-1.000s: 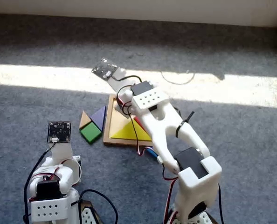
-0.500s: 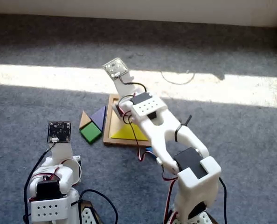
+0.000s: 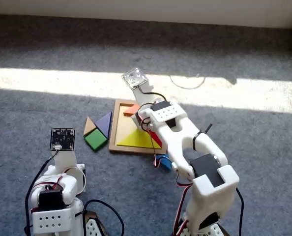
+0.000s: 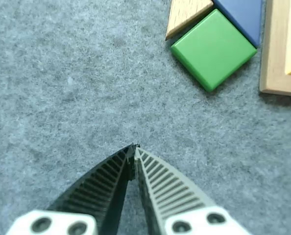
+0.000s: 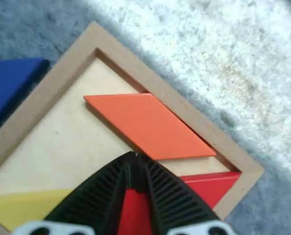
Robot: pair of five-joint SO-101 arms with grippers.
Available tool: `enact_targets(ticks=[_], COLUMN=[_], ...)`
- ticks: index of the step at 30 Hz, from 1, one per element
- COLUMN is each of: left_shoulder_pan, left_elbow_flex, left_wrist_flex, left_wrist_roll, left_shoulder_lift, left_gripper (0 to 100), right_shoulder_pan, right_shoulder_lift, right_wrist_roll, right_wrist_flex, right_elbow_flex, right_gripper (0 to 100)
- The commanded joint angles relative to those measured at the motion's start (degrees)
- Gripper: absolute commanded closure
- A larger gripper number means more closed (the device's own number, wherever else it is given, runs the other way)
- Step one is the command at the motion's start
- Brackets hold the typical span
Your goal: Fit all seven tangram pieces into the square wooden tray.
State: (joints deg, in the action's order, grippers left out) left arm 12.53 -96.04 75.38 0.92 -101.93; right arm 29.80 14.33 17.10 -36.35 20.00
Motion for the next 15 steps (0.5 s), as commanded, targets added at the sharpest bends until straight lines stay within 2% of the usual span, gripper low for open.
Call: enact_targets(ticks=[1, 10, 15], left_shoulder_pan=[-0.04, -0.04, -0.04], left_elbow_flex=[-1.1, -1.1, -1.1], left_wrist_flex=[0.26, 0.26, 0.26], left_wrist_roll=[-0.35, -0.35, -0.35], left_shoulder_lift=[-2.07, -2.07, -2.07], left_gripper=[99, 99, 99], right_shoulder_pan=[-2.15, -1.98, 1.89], right_shoulder_lift=[-3.65, -17.8, -16.92], right_wrist_roll=[2.99, 2.64, -0.35], right_wrist_flex=[0.92, -6.02, -4.62], right_elbow_flex=[0.31, 0.57, 0.57], right_gripper=[99.5, 99.5, 99.5])
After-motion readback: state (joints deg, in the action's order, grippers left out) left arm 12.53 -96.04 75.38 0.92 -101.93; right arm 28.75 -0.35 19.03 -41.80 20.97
